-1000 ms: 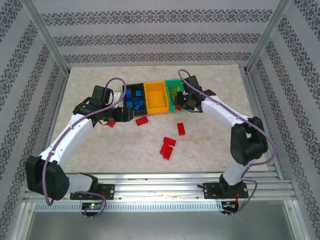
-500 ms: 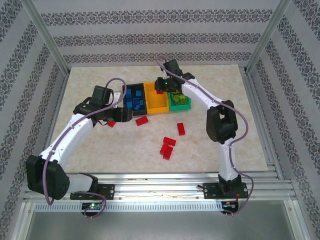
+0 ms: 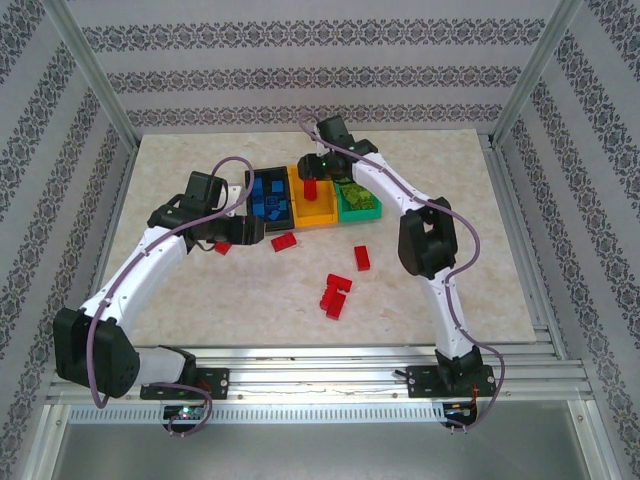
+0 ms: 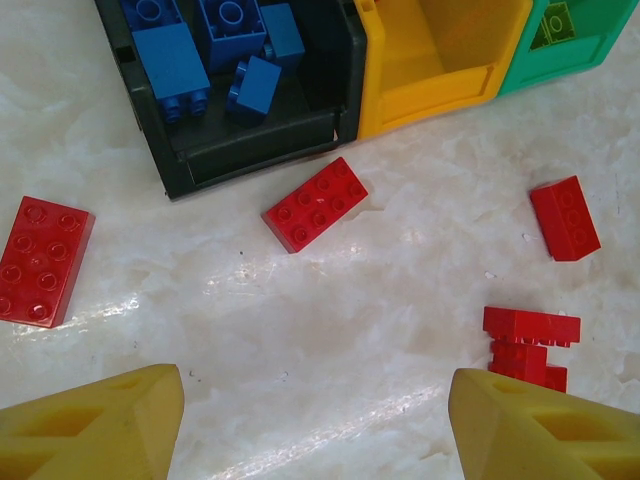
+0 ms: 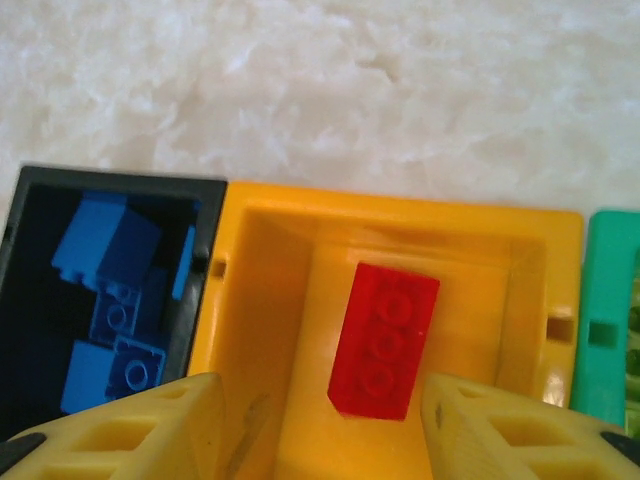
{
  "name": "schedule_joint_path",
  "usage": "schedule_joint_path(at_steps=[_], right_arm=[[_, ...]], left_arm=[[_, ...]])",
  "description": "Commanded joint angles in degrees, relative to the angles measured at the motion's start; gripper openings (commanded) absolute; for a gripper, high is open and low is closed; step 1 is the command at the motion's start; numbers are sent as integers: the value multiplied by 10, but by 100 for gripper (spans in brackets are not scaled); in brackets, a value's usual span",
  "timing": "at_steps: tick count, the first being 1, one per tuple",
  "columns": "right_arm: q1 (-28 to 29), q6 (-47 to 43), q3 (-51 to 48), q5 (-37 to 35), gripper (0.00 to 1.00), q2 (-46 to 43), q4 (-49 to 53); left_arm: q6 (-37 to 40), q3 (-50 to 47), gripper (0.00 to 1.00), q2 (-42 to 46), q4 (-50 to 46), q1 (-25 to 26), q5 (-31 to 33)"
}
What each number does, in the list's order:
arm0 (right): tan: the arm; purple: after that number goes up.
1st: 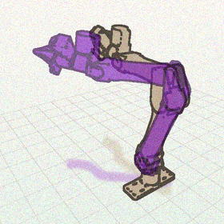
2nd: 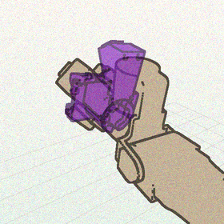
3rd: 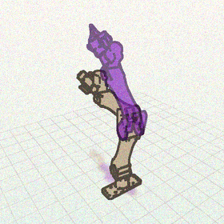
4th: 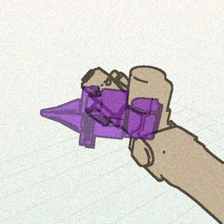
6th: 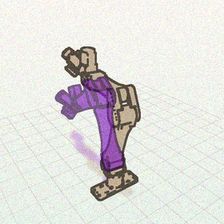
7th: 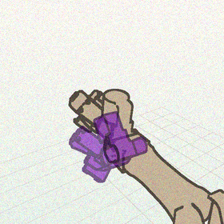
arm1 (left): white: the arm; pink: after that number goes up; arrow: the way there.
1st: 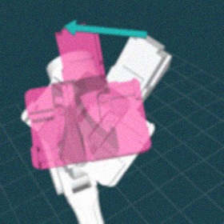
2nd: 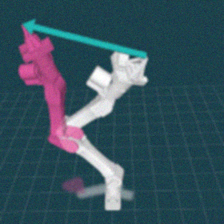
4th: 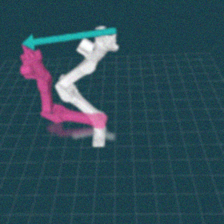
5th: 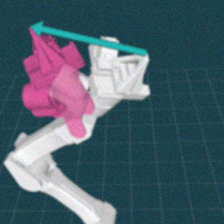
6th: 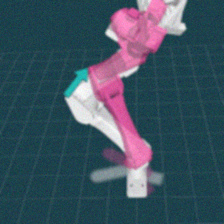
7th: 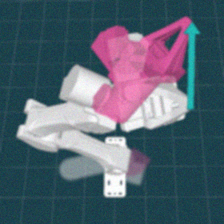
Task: Sort the legos into containers by color
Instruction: Place the lego in the container.
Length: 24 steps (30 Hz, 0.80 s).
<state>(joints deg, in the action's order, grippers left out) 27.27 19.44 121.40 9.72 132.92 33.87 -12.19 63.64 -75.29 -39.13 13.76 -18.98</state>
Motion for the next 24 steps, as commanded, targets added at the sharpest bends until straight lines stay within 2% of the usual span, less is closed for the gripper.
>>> schedule_joint_path(at_steps=[1,7,14,20,24], right_arm=[[8,-20,-67,0,55,-72,-14],[9,-34,-265,18,55,-197,-67],[1,-46,-484,5,59,-332,-94],[-2,-50,-591,11,59,-369,-122],[-9,-41,-609,-10,58,-368,-110]], left_arm=[[11,5,71,-4,-20,-7,8],[10,4,71,-1,-21,-7,9],[10,5,71,-1,-20,-7,5],[10,7,71,-4,-18,-7,0],[11,6,71,-4,-17,-7,0]])
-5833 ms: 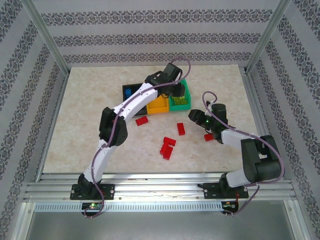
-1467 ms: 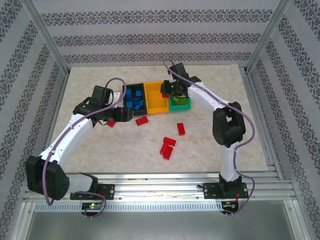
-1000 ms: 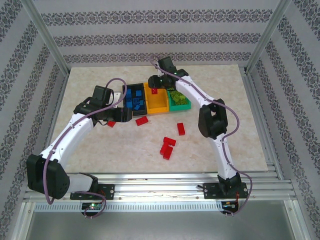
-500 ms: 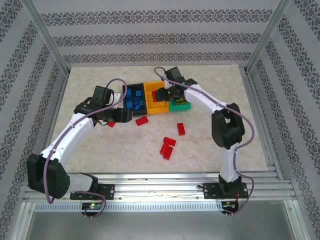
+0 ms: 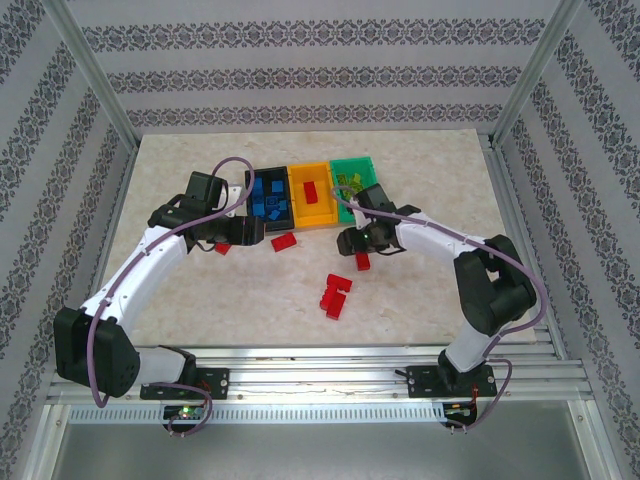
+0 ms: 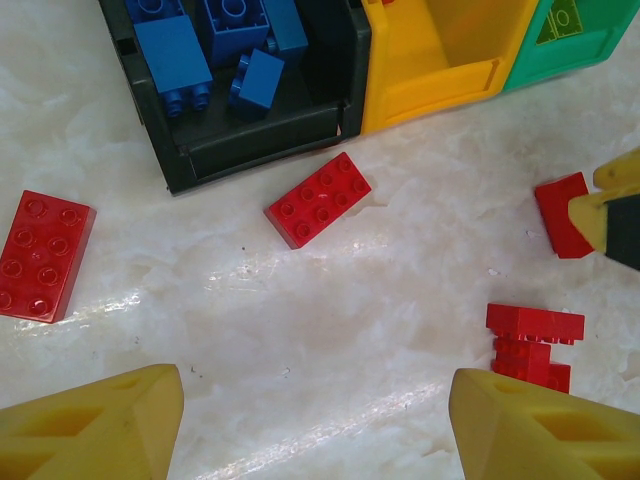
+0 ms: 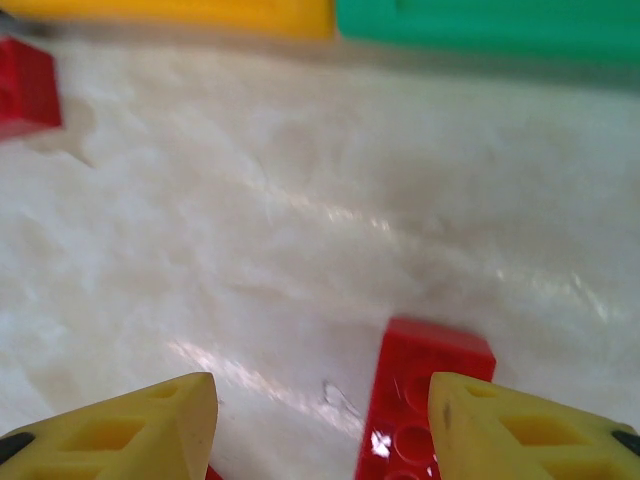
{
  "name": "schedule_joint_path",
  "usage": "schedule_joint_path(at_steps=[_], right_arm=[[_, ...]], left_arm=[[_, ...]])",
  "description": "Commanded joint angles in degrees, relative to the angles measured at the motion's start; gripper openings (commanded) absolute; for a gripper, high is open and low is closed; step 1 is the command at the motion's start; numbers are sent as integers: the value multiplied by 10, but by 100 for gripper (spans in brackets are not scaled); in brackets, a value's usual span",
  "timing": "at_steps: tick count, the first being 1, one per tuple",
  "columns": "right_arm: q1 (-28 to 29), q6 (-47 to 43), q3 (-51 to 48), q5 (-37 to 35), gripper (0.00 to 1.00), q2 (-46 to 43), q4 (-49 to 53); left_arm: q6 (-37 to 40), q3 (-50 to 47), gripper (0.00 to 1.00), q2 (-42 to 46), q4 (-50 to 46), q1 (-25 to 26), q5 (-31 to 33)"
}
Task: Sort the legos into containers by color
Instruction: Place the lego in the container, then pick up the lego from the center of the table.
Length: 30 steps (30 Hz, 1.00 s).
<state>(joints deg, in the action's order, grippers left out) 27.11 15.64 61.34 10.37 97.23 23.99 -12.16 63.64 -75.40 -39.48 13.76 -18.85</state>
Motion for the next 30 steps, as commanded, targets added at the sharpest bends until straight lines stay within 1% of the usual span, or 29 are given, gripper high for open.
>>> schedule_joint_path(at_steps=[1,3,6,13,22,26,28,30], right_arm=[[-8,-3,-16,-26,58,-13,-13],[-8,-10,-21,-42,58,-11,-8],[-7,-20,-12,-68,58,-4,26],[2,-19,-26,-105,58,7,30],[10,-6,-22,-75,56,42,5],[12,-6,-10,-65,50,53,9],[12,-6,-11,-68,44,52,5],[12,-4,-8,-60,37,50,5]], left_arm=[[10,8,71,-3,-14,-7,-1],[10,6,71,-3,-15,-7,2],[11,7,71,-3,-15,-7,2],[11,8,71,-7,-14,-7,2],[12,9,71,-13,-17,-7,1],[13,8,71,-11,-16,-7,3],[12,8,71,-11,-17,-7,2],[12,7,71,-11,-17,-7,2]])
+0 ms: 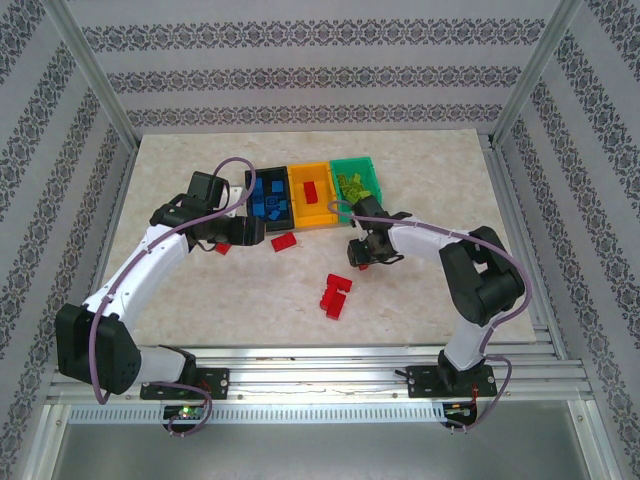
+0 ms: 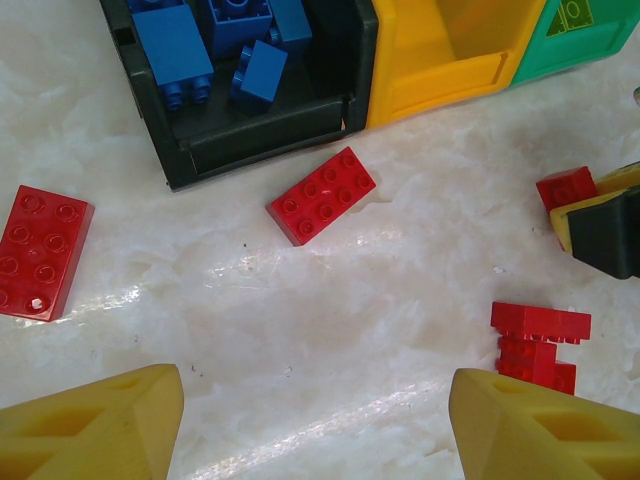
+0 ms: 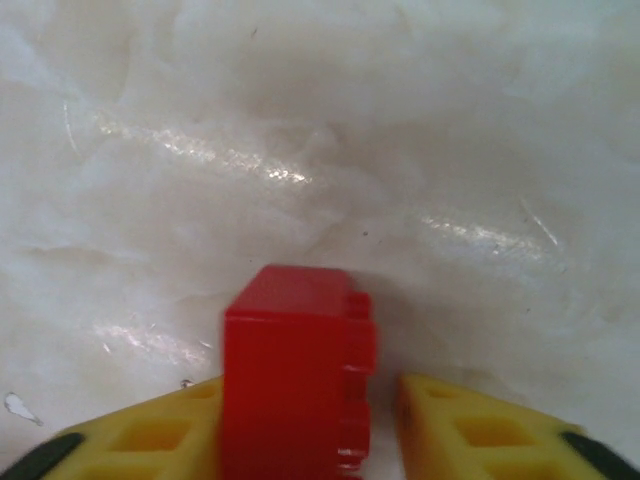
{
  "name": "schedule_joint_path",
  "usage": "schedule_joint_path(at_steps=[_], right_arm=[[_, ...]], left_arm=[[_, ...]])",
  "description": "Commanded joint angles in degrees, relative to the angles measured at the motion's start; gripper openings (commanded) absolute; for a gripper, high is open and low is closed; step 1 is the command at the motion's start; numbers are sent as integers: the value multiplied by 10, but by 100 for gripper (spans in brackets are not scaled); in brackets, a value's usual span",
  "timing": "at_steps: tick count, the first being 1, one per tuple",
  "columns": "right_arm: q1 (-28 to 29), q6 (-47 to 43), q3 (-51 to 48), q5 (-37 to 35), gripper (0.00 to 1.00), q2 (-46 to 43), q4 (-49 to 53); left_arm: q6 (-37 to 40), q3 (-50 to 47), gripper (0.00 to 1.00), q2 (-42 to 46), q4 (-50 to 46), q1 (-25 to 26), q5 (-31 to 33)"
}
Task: Sort the legos into containers by color
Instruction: Pick up the lego from the center of the table, then place the lego in the container.
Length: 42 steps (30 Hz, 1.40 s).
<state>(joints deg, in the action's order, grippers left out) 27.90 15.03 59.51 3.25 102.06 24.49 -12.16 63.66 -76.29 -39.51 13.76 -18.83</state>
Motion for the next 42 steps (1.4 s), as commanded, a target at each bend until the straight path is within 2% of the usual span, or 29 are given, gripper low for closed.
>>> schedule_joint_path(at_steps=[1,6,12,16,22,31,33,35,39,42], right_arm=[[4,3,12,17,33,-1,3],[6,2,21,28,25,-19,-2],[10,2,78,51,24,-18,9],[12,-1,152,59,25,4,25],[11,-19,310,50,26,83,61],[-10,-47,554,29,26,250,133],[-14,-46,608,38,28,283,154],[-14,-53,640,31,35,305,162],[-17,-58,669,-6,45,326,162],[-18,-55,670,12,46,324,164]], left_arm=[[13,7,71,-1,-16,-7,2],[12,8,71,-2,-17,-7,-1],[12,8,71,-2,-17,-7,-1],[12,8,71,-4,-15,-7,-1],[12,8,71,-8,-15,-7,-2],[10,8,71,-12,-14,-7,-2],[10,7,71,-12,-14,-7,-1],[11,8,71,-15,-14,-7,-3],[11,7,71,-15,-16,-7,-1],[11,7,71,-17,-15,-8,-1]])
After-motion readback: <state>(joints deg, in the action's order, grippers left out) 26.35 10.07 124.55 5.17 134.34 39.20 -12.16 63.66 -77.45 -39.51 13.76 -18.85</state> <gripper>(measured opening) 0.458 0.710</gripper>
